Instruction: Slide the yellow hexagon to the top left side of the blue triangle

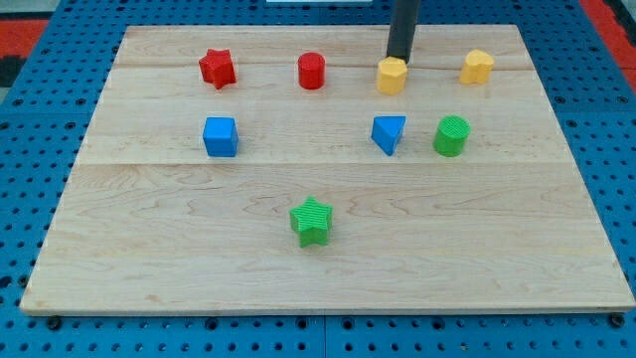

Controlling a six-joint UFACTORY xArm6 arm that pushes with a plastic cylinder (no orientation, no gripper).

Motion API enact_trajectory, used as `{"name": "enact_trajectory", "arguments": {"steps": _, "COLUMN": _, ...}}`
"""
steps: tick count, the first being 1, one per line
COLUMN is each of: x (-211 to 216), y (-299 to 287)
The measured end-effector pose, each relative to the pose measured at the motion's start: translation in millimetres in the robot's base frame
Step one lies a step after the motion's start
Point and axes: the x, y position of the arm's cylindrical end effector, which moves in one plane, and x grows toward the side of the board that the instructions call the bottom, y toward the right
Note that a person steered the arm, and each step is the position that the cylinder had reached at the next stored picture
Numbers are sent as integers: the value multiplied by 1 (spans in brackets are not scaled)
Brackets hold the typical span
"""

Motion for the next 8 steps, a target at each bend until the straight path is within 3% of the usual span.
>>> {"name": "enact_trajectory", "arguments": {"steps": 1, "x": 25, "y": -13}}
{"name": "enact_trajectory", "arguments": {"steps": 3, "x": 48, "y": 60}}
{"name": "enact_trajectory", "arguments": {"steps": 5, "x": 58, "y": 1}}
{"name": "enact_trajectory", "arguments": {"steps": 8, "x": 62, "y": -8}}
